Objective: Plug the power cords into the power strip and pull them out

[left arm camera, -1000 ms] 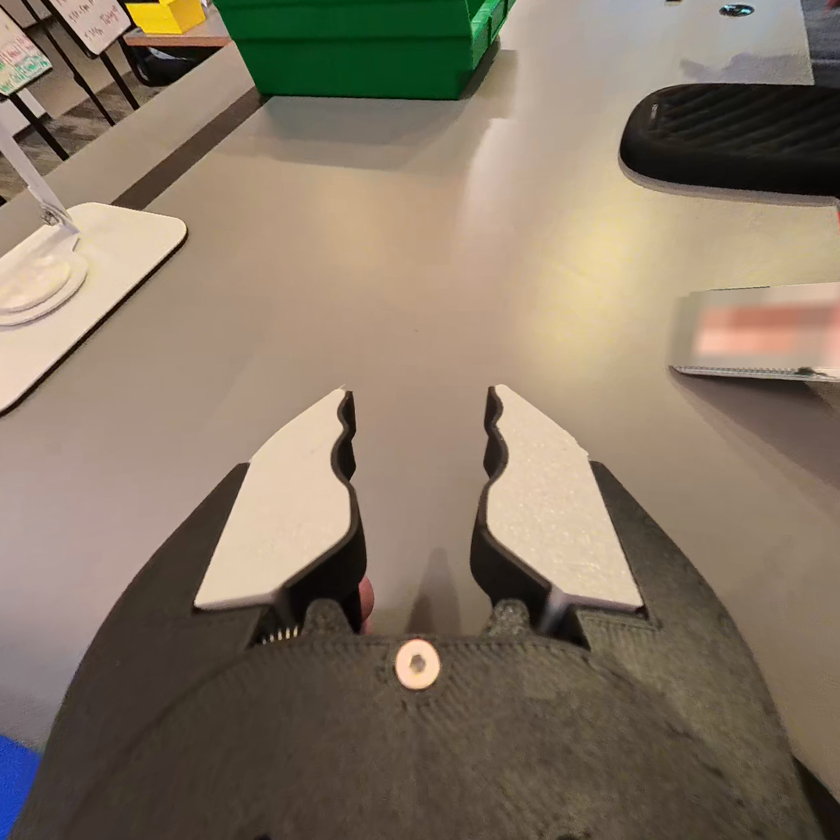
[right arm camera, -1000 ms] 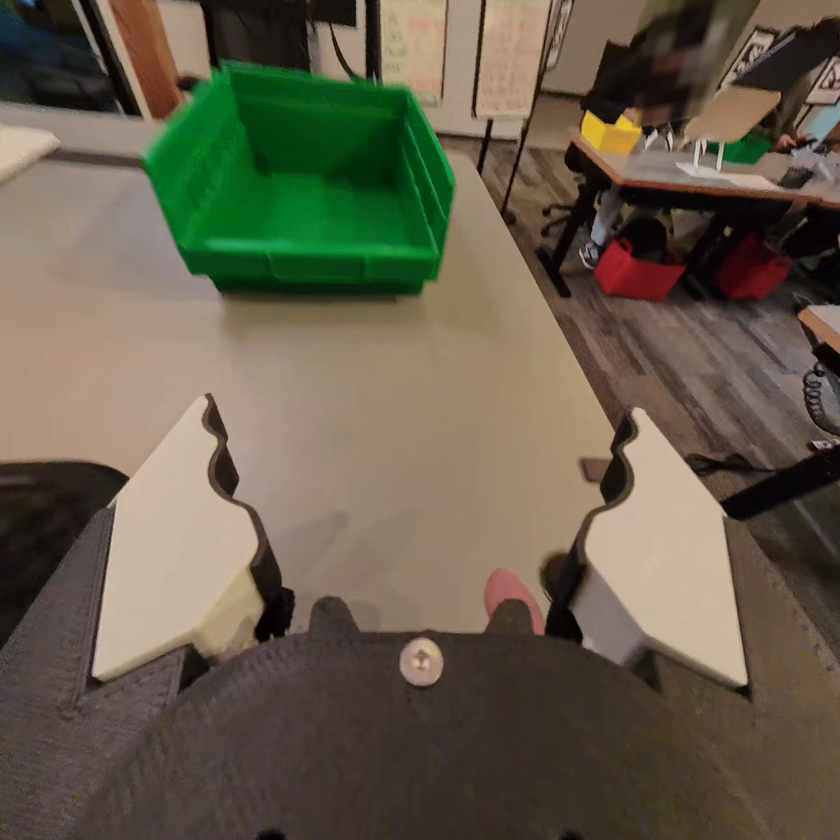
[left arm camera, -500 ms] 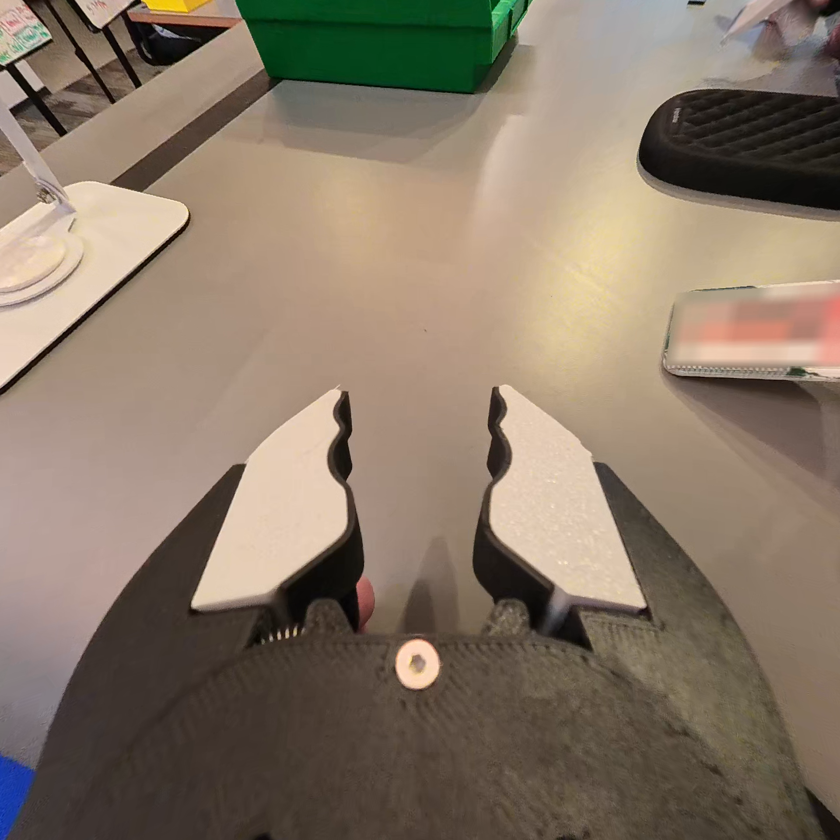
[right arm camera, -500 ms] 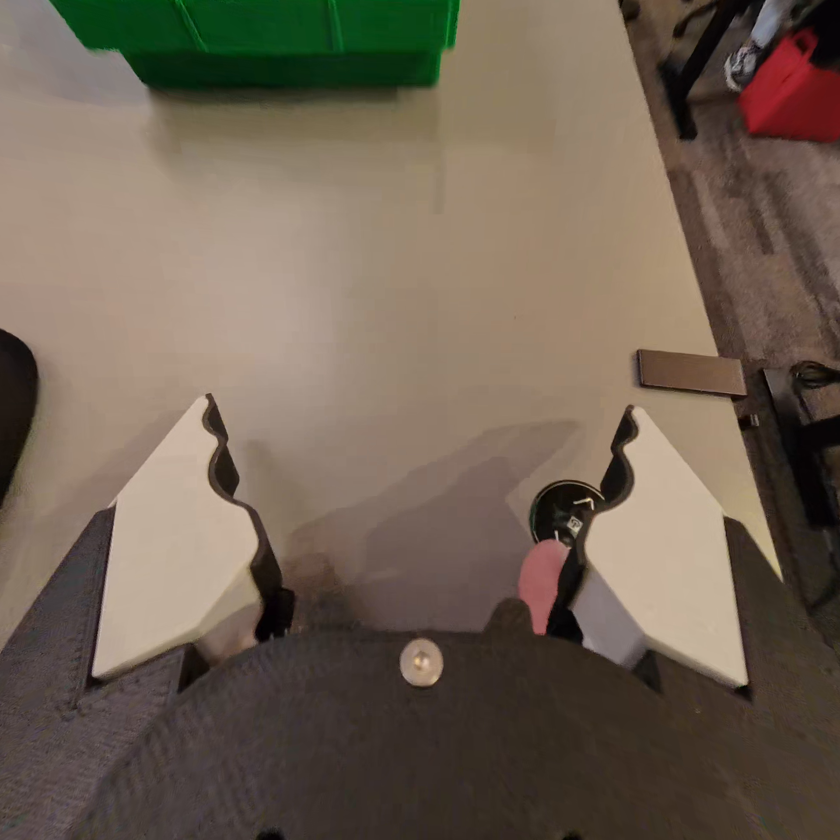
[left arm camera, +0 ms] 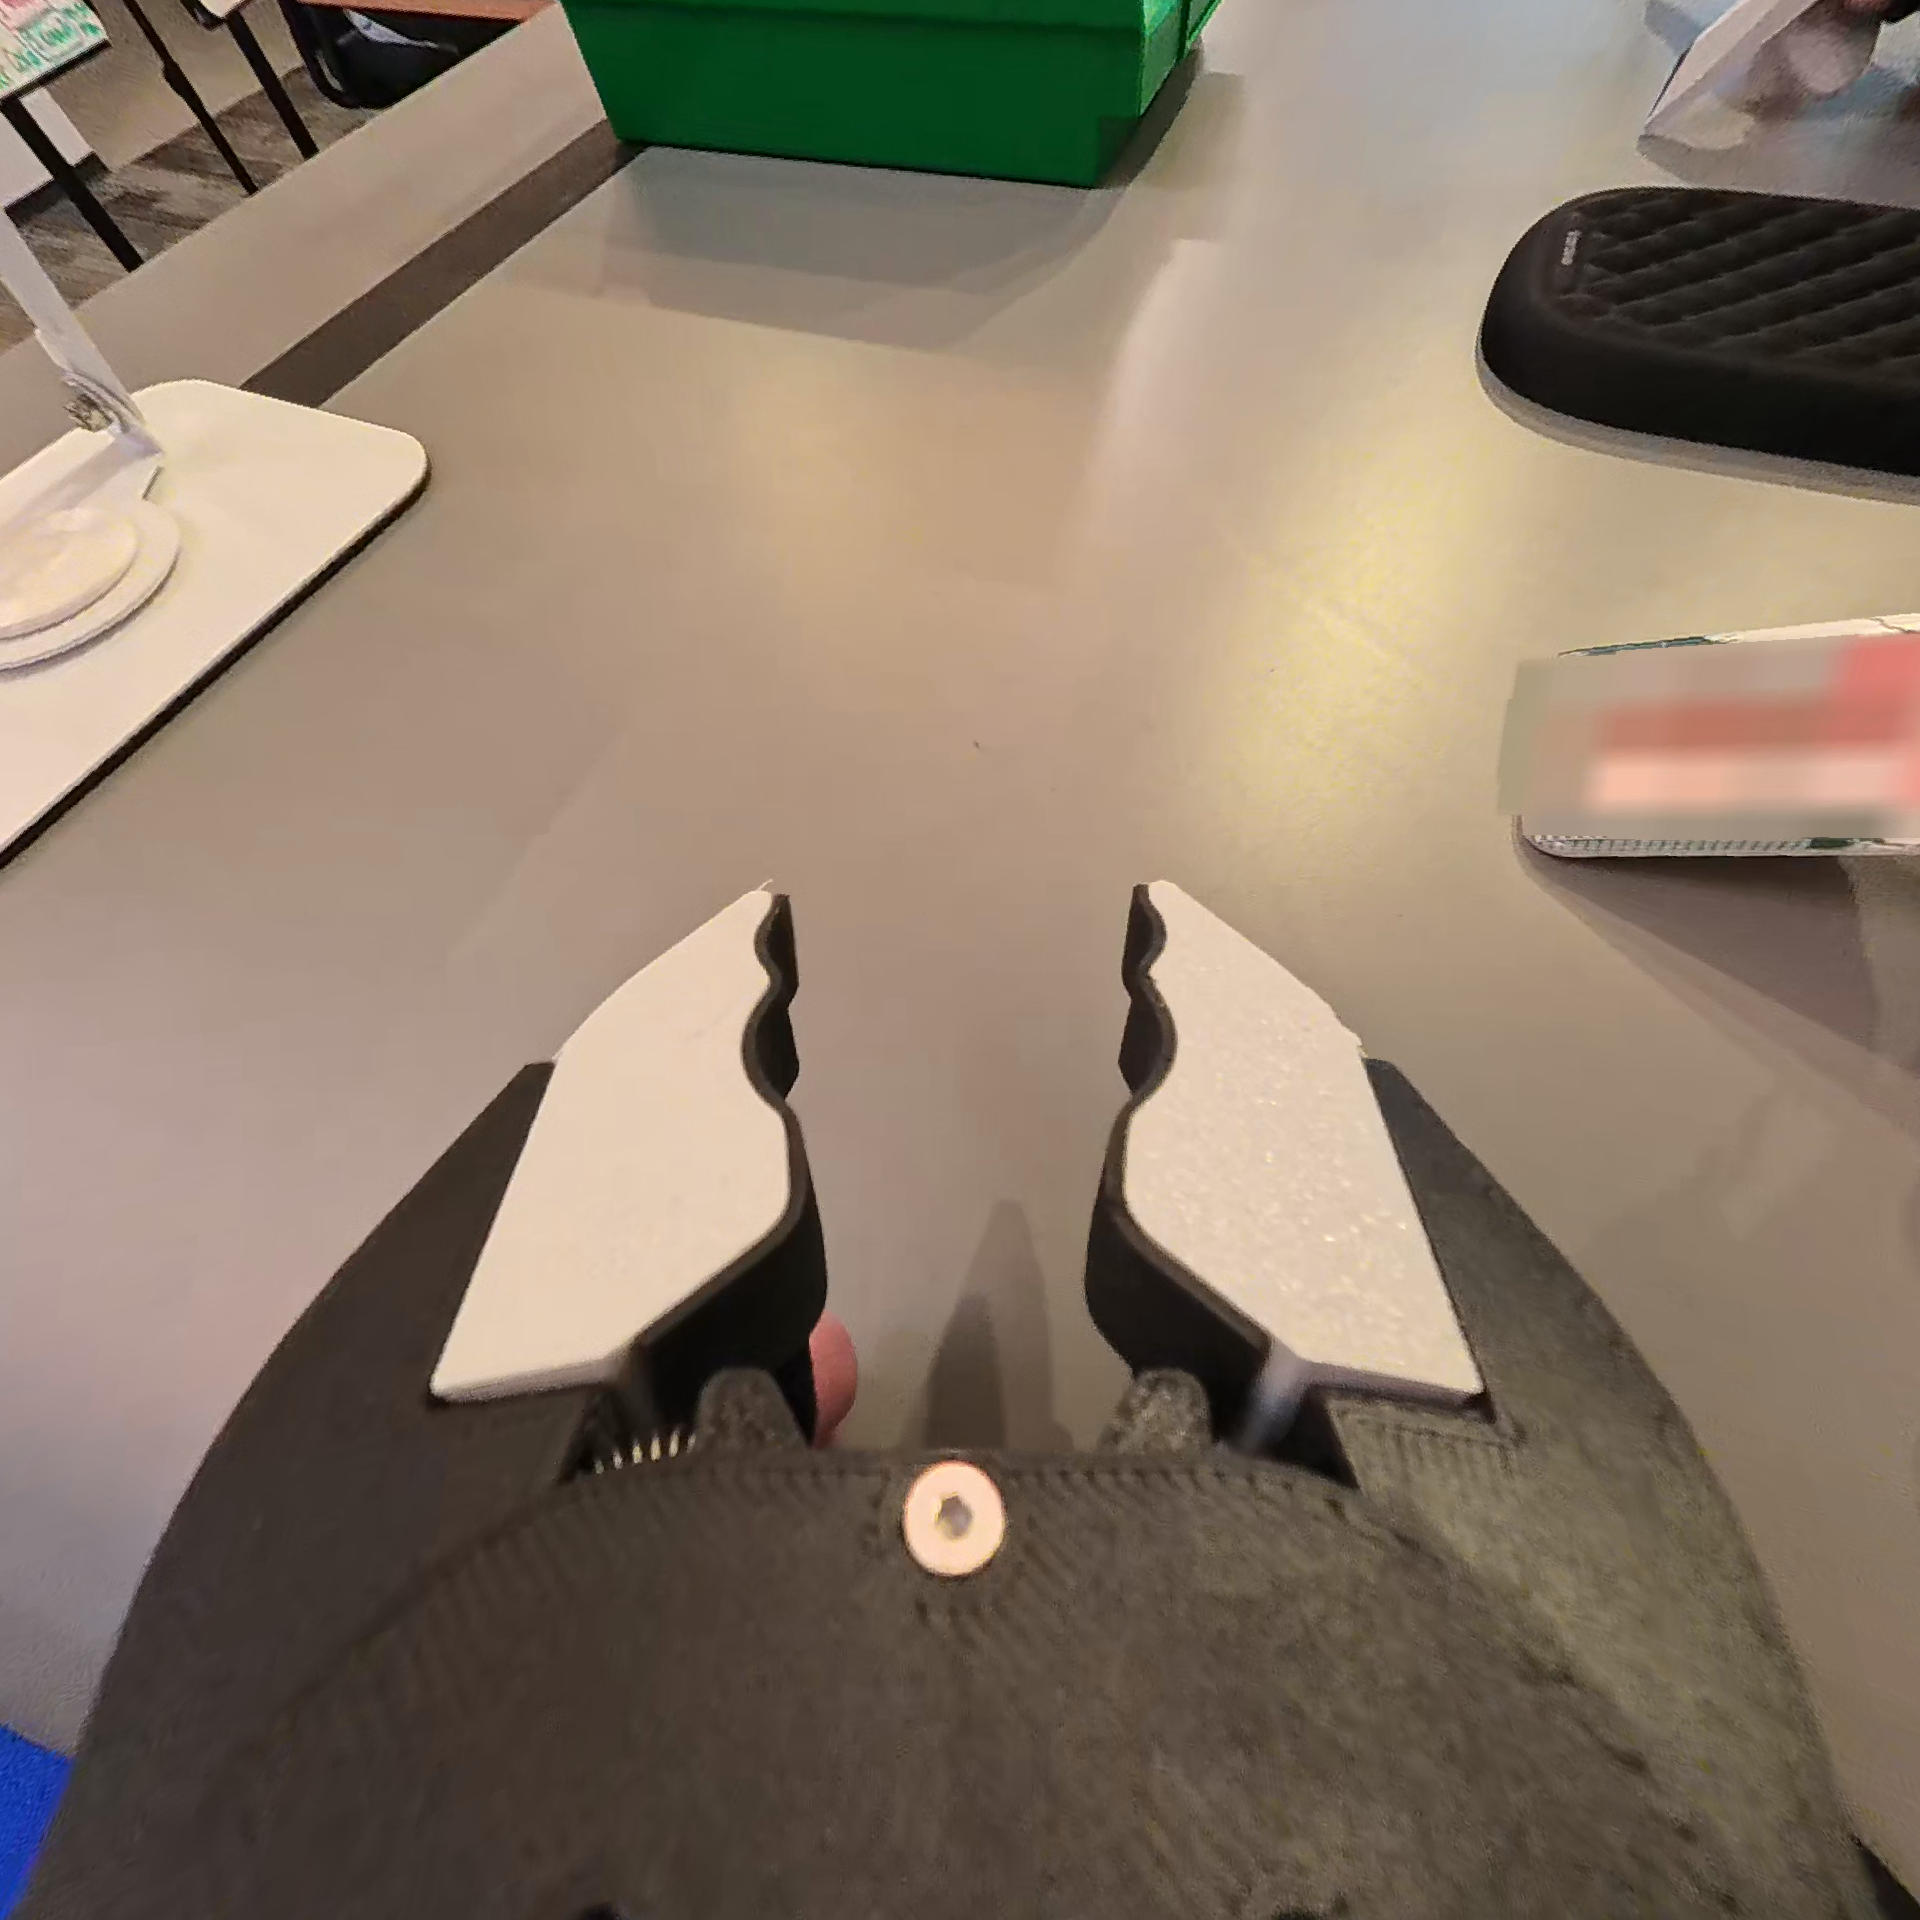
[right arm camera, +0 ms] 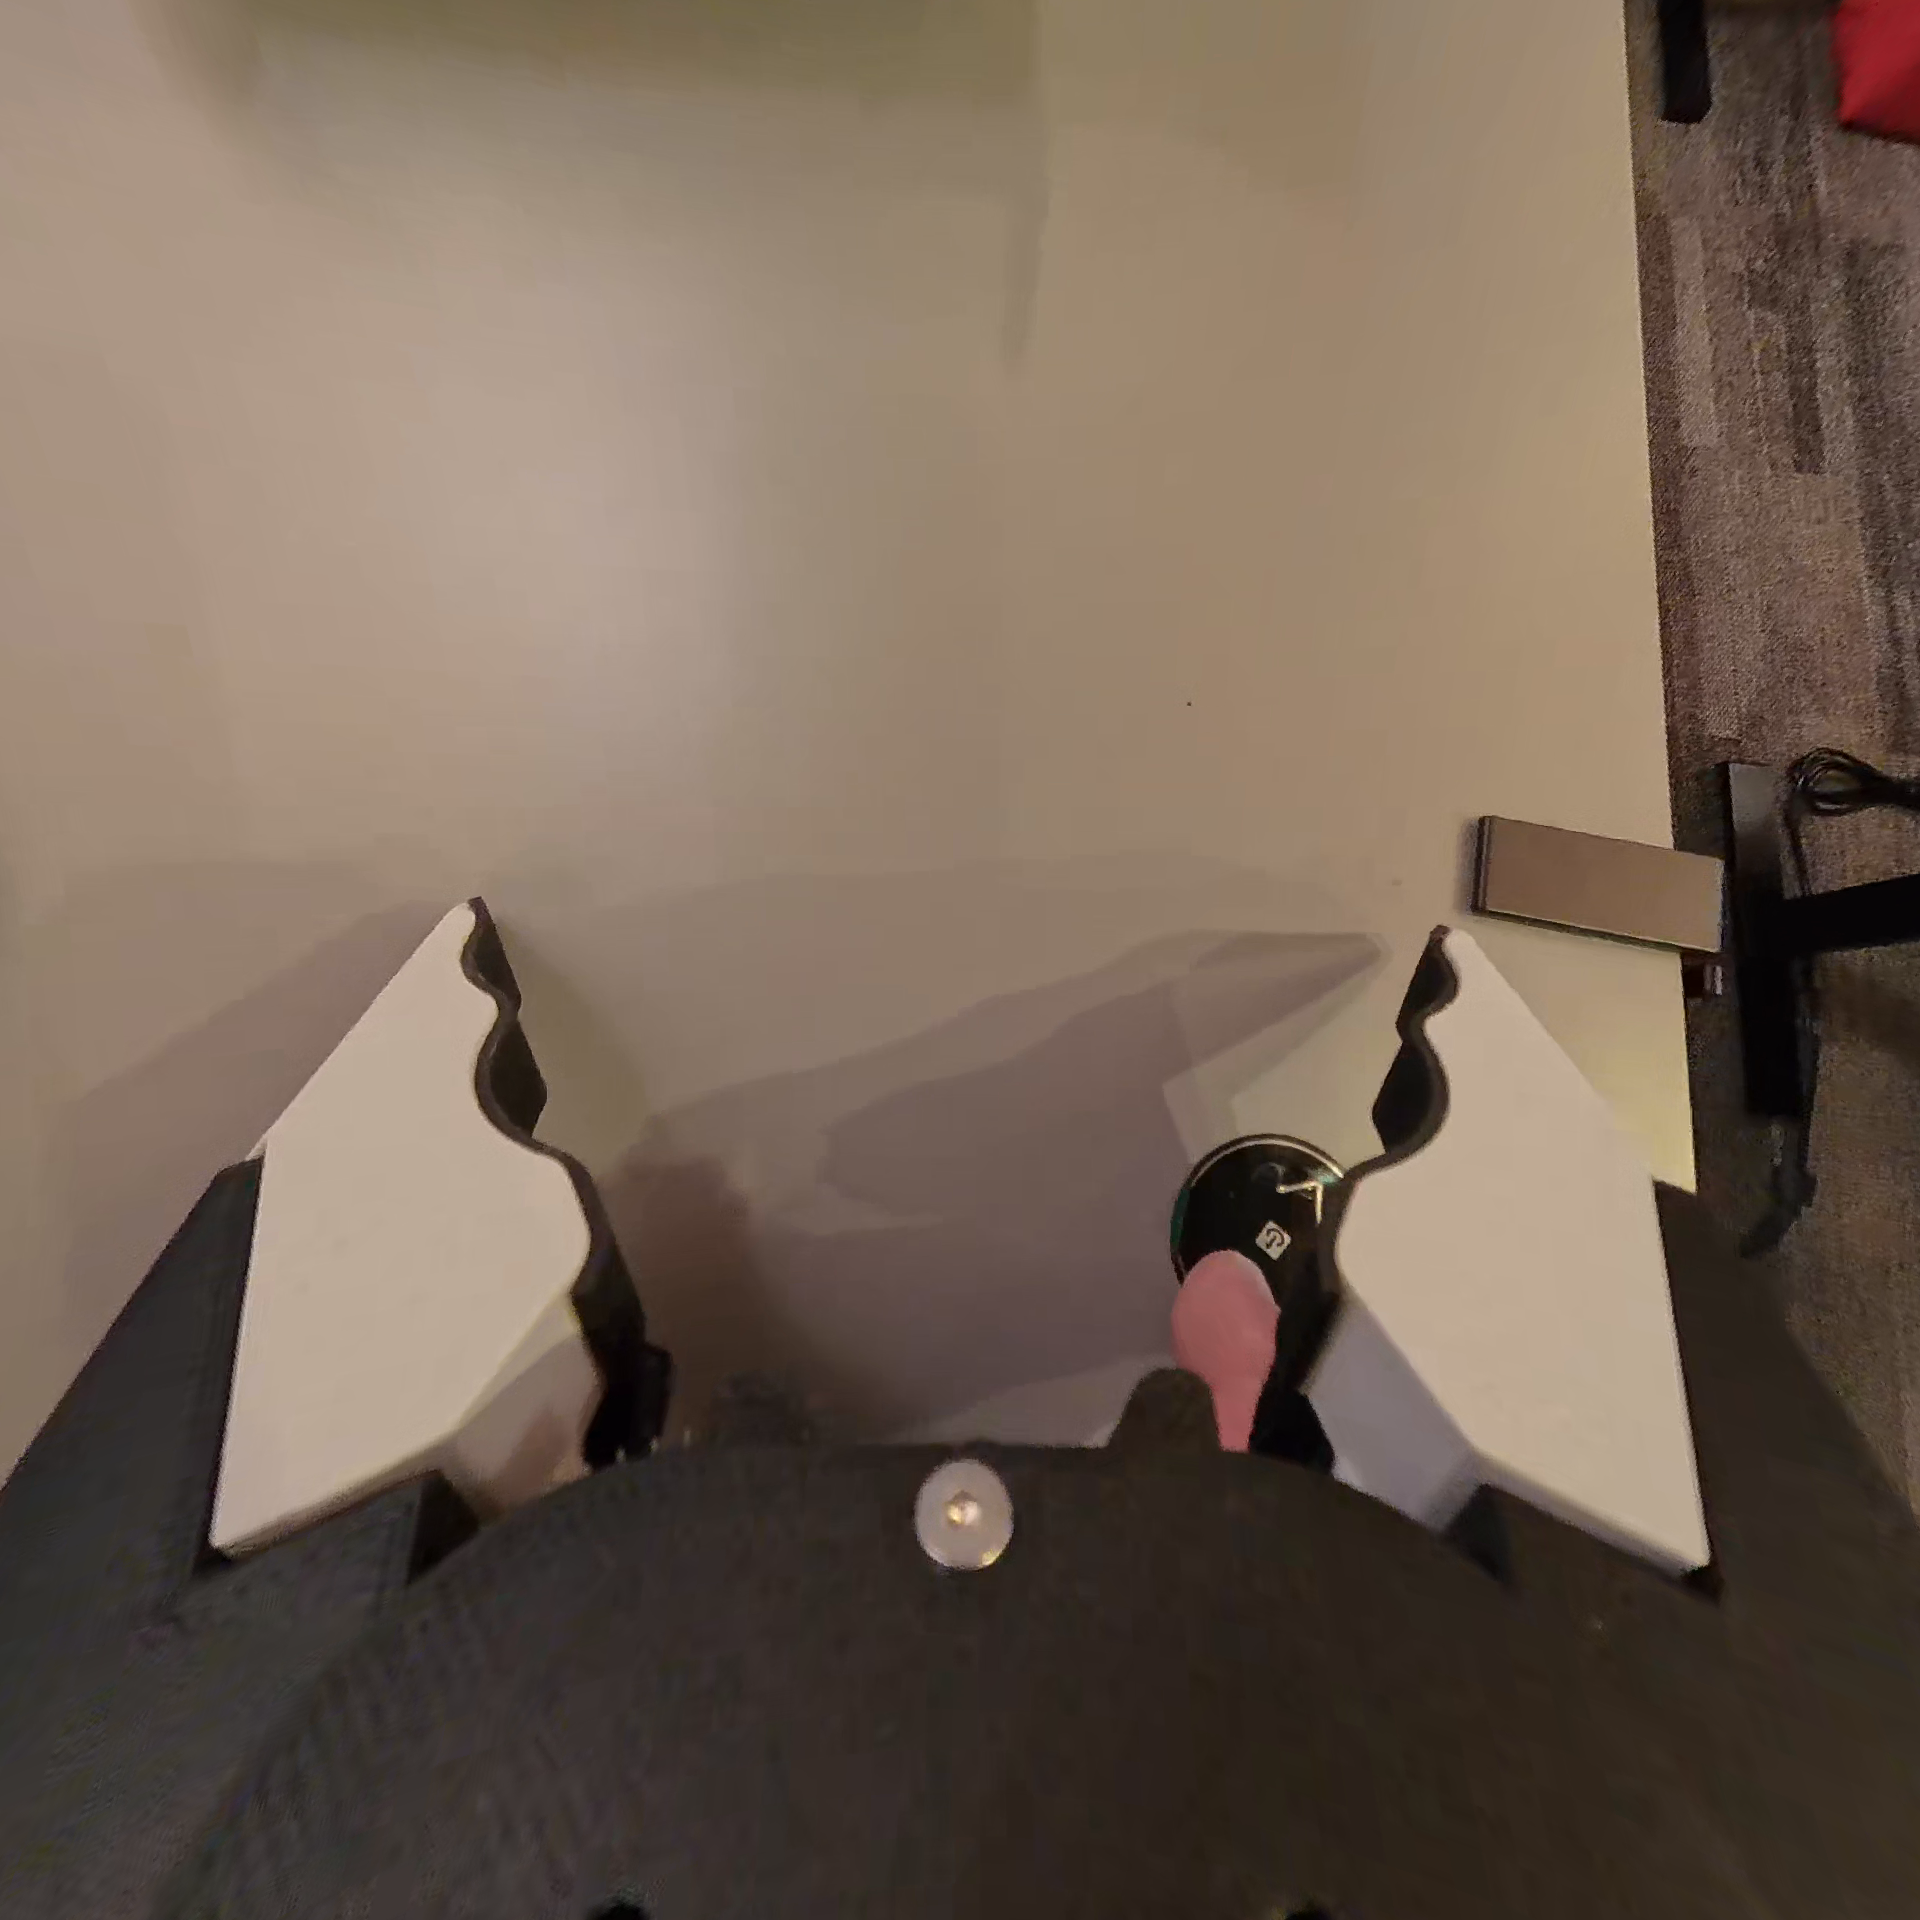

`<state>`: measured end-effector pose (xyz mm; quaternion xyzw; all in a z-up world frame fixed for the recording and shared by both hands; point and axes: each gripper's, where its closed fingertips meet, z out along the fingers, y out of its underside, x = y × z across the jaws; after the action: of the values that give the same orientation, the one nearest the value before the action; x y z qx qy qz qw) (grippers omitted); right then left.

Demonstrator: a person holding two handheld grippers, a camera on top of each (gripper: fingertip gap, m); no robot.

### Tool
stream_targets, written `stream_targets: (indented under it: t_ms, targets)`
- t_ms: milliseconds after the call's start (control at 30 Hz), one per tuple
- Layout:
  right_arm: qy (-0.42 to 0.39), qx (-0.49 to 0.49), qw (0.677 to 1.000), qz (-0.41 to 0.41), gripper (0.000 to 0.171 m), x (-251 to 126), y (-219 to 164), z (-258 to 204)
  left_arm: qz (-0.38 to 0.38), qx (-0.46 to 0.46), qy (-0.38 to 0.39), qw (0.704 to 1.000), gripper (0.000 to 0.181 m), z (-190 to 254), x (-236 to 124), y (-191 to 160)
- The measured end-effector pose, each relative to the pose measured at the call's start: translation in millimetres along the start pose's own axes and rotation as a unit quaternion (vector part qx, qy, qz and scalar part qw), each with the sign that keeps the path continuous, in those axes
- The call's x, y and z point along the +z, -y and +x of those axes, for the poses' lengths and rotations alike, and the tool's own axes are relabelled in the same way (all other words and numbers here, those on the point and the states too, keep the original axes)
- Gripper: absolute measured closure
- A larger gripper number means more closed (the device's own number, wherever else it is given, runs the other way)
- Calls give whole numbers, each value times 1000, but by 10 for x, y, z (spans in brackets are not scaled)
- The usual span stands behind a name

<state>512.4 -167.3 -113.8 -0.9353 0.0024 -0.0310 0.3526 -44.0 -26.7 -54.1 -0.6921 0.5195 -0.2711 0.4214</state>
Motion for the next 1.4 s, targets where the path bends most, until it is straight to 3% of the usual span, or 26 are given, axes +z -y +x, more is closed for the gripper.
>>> stream_targets:
  t_ms: [467,800,1400]
  targets:
    - [-3,-4,999,32,11,-65,70,-30,28,-3,23,999,119,-48,-71,75]
    - [33,-4,999,-9,11,20,105,41,16,2,18,1000,118,-27,-56,66]
    - [33,-2,999,-3,11,70,53,68,16,0,37,999,115,-37,2,-14]
